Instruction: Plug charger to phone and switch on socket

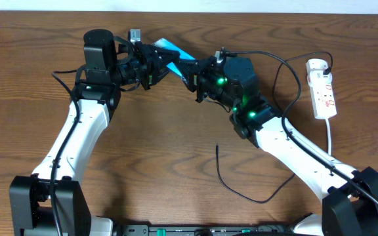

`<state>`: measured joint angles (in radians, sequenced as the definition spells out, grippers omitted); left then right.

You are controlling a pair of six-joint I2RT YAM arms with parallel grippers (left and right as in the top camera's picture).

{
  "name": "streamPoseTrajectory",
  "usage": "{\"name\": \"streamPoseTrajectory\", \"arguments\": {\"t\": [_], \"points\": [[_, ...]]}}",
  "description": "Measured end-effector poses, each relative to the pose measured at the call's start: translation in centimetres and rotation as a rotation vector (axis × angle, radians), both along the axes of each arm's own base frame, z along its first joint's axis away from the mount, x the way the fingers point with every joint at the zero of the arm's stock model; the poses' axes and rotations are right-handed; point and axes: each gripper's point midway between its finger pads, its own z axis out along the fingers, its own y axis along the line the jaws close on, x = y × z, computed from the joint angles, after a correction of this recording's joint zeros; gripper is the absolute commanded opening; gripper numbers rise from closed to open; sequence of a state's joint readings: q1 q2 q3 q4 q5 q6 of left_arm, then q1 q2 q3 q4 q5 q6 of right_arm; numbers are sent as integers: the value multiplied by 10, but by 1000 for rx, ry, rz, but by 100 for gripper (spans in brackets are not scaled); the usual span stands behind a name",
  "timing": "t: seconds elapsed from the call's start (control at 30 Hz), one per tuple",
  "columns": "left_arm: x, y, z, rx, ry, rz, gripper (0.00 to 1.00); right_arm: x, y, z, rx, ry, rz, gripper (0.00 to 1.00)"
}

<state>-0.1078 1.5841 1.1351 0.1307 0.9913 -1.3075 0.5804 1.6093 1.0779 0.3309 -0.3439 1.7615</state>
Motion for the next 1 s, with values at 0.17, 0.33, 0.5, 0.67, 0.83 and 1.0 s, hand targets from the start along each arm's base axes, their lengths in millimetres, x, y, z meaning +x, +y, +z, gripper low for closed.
{"name": "streamPoseTrajectory", "arguments": {"t": [0.17,0.33,0.5,0.67,0.83,1.0], "points": [[2,1,-1,11,-10,11,7,-2,2,0,6,7,2,2],[5,4,-3,28,-21,30,7,-5,6,1,8,6,14,1],[7,6,-5,18,2,52,8,-7,8,1,34,40,18,2],[7,6,-5,18,3,52,8,-8,9,1,36,43,22,1],[7,6,-5,17,4,52,7,-8,9,1,36,44,23,2],[7,6,-5,19,4,54,7,-8,9,1,36,44,24,2]]}}
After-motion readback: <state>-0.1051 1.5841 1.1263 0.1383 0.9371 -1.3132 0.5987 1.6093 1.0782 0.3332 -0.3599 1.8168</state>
